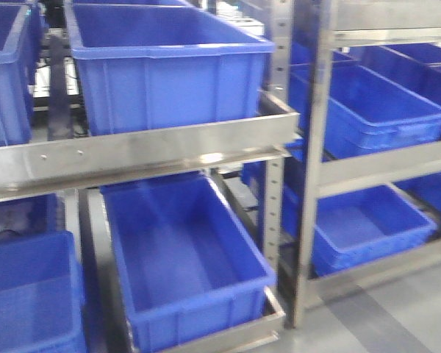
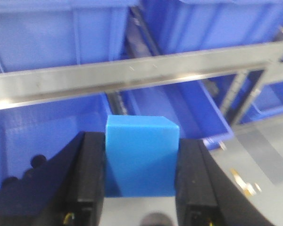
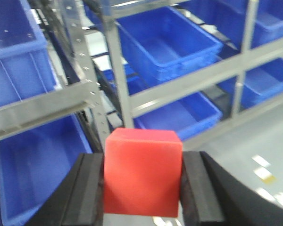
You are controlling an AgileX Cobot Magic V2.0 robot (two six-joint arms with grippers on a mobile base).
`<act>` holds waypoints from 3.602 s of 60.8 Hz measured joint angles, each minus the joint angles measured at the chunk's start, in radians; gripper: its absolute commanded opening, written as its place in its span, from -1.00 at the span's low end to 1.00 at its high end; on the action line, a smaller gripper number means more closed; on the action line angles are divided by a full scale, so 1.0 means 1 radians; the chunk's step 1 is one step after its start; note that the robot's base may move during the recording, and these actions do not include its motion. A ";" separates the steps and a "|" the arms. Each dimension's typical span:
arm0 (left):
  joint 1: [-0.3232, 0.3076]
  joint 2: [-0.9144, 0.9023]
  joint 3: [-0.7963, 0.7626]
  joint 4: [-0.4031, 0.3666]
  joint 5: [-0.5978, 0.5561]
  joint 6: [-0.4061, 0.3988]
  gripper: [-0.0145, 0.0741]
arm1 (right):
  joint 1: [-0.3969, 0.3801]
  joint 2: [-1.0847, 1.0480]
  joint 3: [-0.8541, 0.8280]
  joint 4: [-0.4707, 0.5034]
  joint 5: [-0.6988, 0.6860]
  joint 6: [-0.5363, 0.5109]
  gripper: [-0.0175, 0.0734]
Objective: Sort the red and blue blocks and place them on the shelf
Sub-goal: 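Turn the base to face the shelf of blue bins, then hold both cubes above the two blue bins on the shelf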
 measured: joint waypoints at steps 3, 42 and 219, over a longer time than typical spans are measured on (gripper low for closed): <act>0.000 0.000 0.000 0.000 0.000 0.000 -0.40 | 0.000 0.000 0.000 0.000 0.000 0.000 -0.49; 0.000 0.000 0.000 0.000 0.000 0.000 -0.40 | 0.000 0.000 0.000 0.000 0.000 0.000 -0.49; 0.000 0.000 0.000 0.000 0.000 0.000 -0.40 | 0.000 0.000 0.000 0.000 0.000 0.000 -0.49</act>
